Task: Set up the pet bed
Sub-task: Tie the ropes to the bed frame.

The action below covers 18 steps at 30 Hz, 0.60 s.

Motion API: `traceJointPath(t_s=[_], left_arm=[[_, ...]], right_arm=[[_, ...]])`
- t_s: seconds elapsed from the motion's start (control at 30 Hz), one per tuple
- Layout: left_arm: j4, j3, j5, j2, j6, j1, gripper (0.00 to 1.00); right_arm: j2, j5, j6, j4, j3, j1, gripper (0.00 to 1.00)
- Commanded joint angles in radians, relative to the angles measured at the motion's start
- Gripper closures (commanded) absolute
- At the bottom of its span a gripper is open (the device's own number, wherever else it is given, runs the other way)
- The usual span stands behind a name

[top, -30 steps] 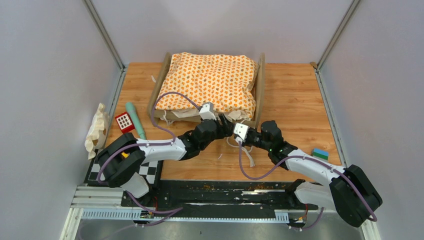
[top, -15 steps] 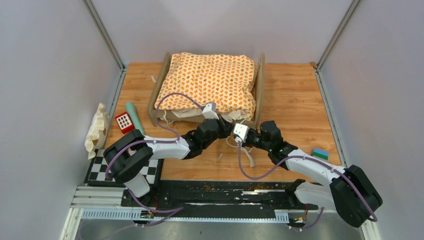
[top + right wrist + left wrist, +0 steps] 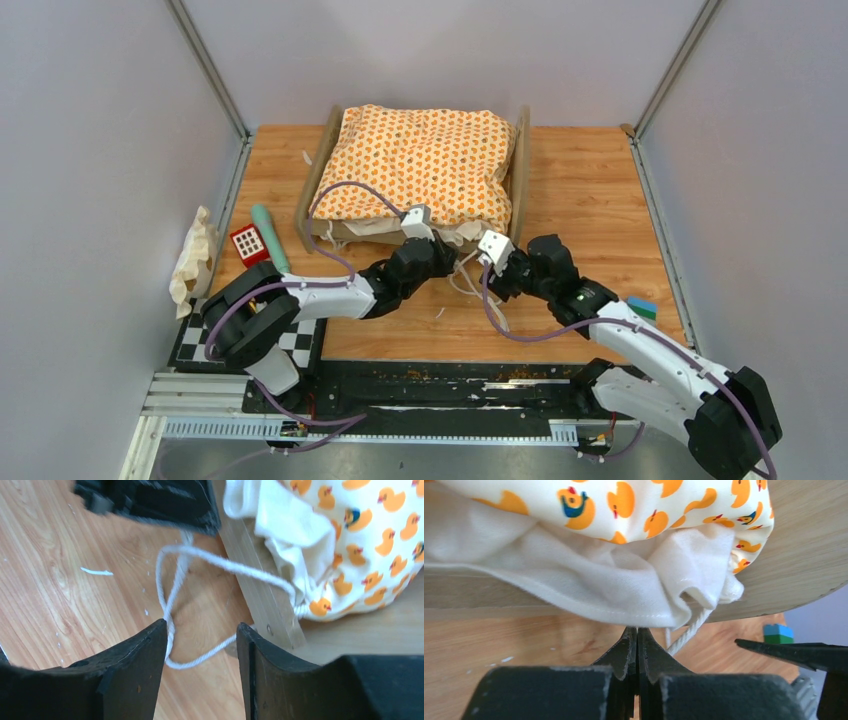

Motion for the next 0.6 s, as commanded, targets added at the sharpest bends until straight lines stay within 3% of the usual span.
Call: traceJointPath(t_s=[0.0, 0.2, 0.57], left_arm=[[-0.048, -0.028, -0.100, -0.088, 0.091, 0.006, 1.00], [-0.093, -0.043, -0.137, -0.135, 0.140, 0.006, 1.00], [-0.101, -0.045, -0.144, -0.128, 0.153, 0.006, 1.00]], right_arm=[[-0.001, 0.127, 0.114, -0.116, 0.055, -0.005, 0.48], [0.066, -0.052, 0.112, -0.189, 0.079, -0.005, 0.48], [0.212, -0.100, 0.120, -0.226, 0.100, 0.001, 0.51]])
